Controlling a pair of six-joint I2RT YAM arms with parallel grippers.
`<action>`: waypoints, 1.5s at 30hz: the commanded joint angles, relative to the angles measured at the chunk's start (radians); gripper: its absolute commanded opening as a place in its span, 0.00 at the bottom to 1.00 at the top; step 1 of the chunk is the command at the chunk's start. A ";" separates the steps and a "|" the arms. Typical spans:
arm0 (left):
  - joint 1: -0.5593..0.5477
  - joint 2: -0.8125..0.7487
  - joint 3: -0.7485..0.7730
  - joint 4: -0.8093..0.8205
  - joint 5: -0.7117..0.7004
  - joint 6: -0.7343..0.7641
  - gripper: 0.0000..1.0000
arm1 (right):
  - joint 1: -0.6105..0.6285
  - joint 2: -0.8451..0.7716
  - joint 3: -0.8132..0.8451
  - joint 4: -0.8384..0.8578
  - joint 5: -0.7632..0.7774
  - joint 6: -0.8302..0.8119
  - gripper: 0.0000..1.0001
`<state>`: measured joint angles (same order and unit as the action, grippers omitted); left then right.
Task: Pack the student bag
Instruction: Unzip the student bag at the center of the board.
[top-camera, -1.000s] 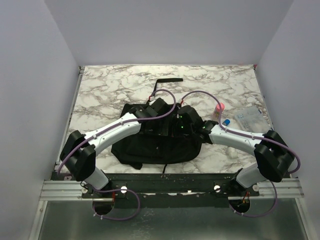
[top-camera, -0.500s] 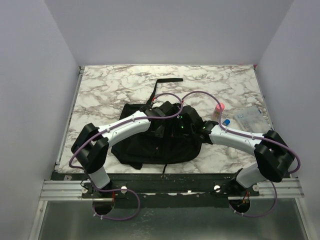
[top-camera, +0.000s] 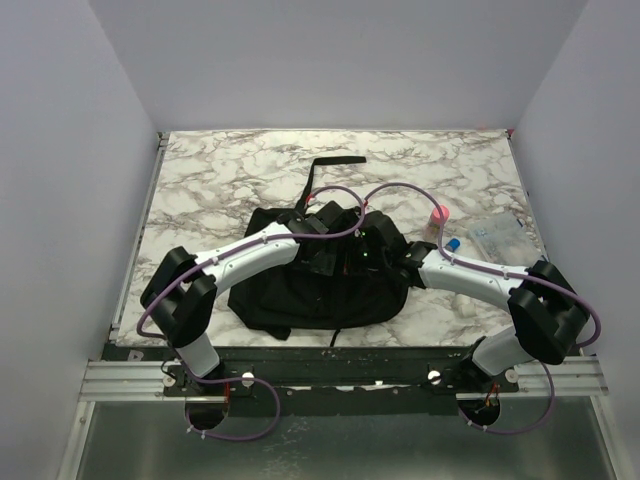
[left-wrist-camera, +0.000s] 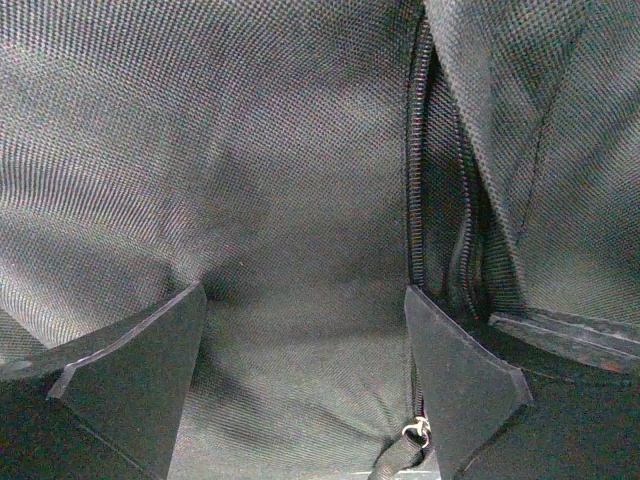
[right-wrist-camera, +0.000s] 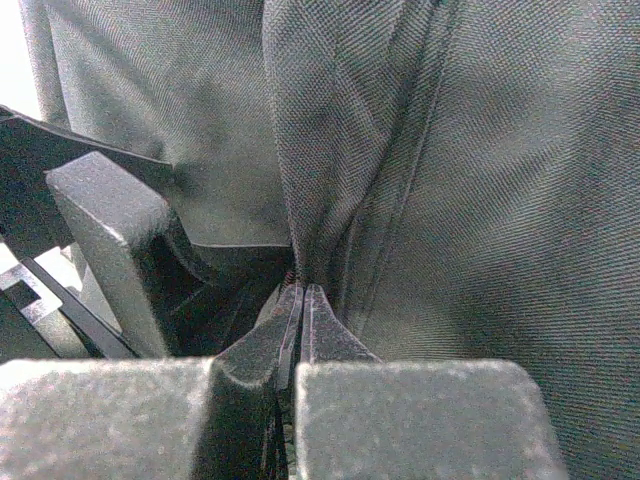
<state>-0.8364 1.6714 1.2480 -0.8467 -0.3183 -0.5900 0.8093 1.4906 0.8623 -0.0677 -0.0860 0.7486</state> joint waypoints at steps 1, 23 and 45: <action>-0.011 0.016 -0.046 0.104 0.129 -0.020 0.85 | 0.001 -0.012 -0.025 -0.010 -0.036 0.011 0.01; -0.009 0.007 -0.044 0.128 0.177 -0.060 0.67 | 0.002 -0.023 -0.029 -0.035 -0.024 0.013 0.01; 0.240 -0.343 -0.144 0.153 0.468 0.130 0.00 | -0.001 -0.166 0.190 -0.357 0.155 -0.090 0.05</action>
<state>-0.6716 1.3758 1.0962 -0.7292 -0.0448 -0.5526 0.8051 1.4387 0.9318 -0.2222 -0.0746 0.7231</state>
